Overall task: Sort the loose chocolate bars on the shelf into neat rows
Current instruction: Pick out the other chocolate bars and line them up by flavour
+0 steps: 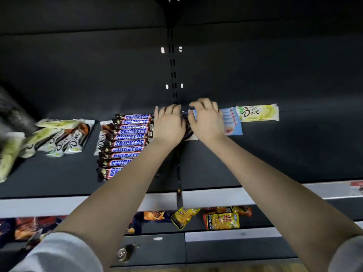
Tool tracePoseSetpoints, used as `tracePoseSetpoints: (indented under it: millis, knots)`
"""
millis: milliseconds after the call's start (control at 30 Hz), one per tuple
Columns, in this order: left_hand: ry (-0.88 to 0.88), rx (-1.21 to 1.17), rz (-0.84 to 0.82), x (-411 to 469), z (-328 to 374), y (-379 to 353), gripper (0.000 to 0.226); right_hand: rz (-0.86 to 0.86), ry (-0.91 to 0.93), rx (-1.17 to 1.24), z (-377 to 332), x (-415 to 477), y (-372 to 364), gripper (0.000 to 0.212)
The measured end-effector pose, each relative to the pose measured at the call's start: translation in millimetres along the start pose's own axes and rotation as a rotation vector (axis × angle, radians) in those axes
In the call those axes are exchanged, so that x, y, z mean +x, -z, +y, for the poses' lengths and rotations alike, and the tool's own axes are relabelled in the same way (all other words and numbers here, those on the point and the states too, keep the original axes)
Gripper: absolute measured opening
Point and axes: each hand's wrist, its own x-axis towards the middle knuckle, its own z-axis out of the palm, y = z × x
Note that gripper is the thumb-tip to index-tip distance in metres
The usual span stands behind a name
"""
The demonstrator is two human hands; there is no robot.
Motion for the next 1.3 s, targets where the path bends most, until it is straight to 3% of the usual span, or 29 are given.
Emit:
tracePoseSetpoints:
  millis: [733,1000,1167,1300]
  knots:
    - [0.221,0.042,0.012,-58.5,-206.4,72.8,0.04,-0.092,0.211,0.069,-194.1,-6.2,-83.9,0.029]
    - [0.288,0.075,-0.048,-83.6,-264.5,80.0,0.042,-0.208,0.242,0.095,-243.1,-10.5,-108.2,0.029]
    - [0.341,0.068,-0.083,-95.6,-292.0,81.2,0.049,-0.306,0.287,0.067,-265.5,-12.8,-123.1,0.037]
    - [0.354,0.058,-0.121,-100.4,-301.3,79.9,0.054,-0.43,0.303,0.036,-273.5,-5.9,-132.2,0.057]
